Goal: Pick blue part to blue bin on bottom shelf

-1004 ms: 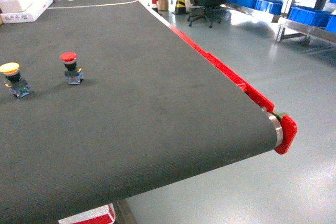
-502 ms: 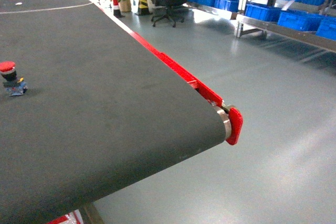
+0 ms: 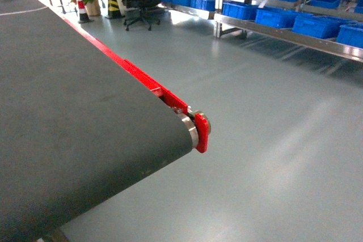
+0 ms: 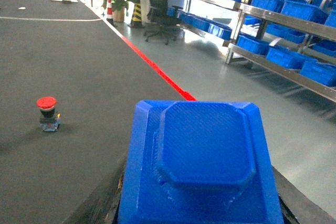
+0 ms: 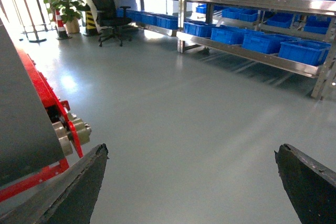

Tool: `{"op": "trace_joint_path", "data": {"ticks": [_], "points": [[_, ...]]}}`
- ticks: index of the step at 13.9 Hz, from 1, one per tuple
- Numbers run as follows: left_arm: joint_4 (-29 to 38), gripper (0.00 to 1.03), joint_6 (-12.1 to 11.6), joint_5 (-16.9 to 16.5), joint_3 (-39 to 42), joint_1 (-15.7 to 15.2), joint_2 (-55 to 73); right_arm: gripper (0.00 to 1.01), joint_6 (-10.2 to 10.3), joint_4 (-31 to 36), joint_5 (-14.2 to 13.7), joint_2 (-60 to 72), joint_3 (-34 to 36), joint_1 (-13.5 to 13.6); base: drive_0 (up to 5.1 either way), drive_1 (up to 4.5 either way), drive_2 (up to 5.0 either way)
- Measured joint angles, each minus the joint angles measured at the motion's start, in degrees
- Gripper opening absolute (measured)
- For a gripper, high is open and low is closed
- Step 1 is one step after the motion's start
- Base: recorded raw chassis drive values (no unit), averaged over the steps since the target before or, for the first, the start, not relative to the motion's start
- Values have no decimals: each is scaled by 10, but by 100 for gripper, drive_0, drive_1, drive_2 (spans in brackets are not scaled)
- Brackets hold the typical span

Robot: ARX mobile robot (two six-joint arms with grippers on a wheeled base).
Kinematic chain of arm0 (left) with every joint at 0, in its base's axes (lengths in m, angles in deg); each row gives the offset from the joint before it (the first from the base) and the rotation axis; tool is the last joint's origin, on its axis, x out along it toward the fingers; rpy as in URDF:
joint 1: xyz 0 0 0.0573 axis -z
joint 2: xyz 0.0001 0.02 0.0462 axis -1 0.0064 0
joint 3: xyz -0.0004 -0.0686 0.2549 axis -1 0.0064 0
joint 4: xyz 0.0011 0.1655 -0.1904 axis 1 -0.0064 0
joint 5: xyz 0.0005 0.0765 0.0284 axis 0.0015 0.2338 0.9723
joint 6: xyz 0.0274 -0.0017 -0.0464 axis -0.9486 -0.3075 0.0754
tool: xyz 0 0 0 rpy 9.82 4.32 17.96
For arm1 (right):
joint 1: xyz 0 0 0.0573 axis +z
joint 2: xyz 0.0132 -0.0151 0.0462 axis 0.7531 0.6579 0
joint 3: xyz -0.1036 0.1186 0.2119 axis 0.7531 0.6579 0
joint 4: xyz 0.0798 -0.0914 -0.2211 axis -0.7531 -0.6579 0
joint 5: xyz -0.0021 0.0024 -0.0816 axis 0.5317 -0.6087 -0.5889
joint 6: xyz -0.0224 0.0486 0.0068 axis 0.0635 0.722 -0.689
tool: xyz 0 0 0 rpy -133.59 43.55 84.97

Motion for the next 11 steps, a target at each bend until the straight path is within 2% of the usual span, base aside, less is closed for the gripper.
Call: {"op": "trace_joint_path", "data": {"ticks": [4,11], "points": [[0,43,0,0,0,0,0,98,0,0,0,0,0,0,9,-401,420],[0,43,0,0,0,0,0,98,0,0,0,0,0,0,-160,-160,-160]]}}
